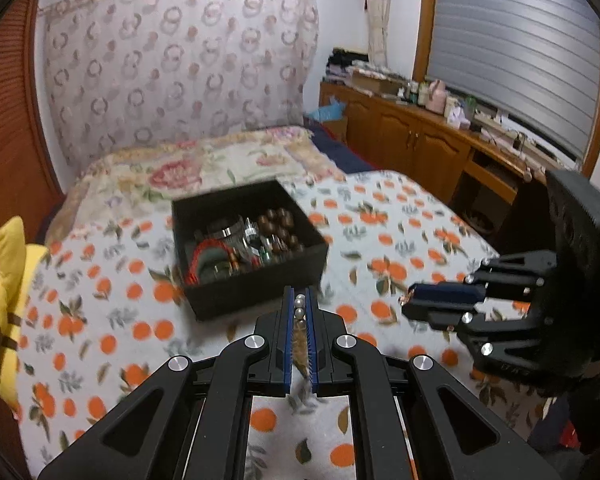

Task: Organize jewelry
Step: 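Lower both pearl necklaces into the black box, opening both tools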

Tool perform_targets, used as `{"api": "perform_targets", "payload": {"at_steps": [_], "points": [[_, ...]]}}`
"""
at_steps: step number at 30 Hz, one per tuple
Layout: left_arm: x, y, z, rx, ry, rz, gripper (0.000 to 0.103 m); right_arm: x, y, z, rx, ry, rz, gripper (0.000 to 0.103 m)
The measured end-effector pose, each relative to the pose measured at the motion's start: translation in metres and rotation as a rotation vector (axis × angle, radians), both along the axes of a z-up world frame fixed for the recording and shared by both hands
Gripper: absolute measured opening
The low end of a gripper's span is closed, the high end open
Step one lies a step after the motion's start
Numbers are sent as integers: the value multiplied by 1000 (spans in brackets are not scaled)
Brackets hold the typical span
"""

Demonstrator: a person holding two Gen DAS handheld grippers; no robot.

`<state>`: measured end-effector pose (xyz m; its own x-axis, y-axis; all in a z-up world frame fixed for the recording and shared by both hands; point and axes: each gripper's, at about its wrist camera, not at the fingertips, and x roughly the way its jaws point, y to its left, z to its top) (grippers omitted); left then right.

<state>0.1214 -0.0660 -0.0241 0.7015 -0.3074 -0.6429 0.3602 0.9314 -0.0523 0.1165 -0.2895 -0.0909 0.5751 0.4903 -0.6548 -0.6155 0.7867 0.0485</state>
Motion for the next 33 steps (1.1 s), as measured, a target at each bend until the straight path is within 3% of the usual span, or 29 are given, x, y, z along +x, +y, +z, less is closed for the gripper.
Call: {"api": "perform_targets", "payload": {"at_steps": [21,28,33], "points": [[45,16,85,-18,-168,65,5,41,25,48,73,-86,40,16],[66,18,92,-25,-171,75,5,65,35,52,83,-75,51,16],[83,23,77,-24,-128,82,5,82,42,48,82,-63,55,16]]}}
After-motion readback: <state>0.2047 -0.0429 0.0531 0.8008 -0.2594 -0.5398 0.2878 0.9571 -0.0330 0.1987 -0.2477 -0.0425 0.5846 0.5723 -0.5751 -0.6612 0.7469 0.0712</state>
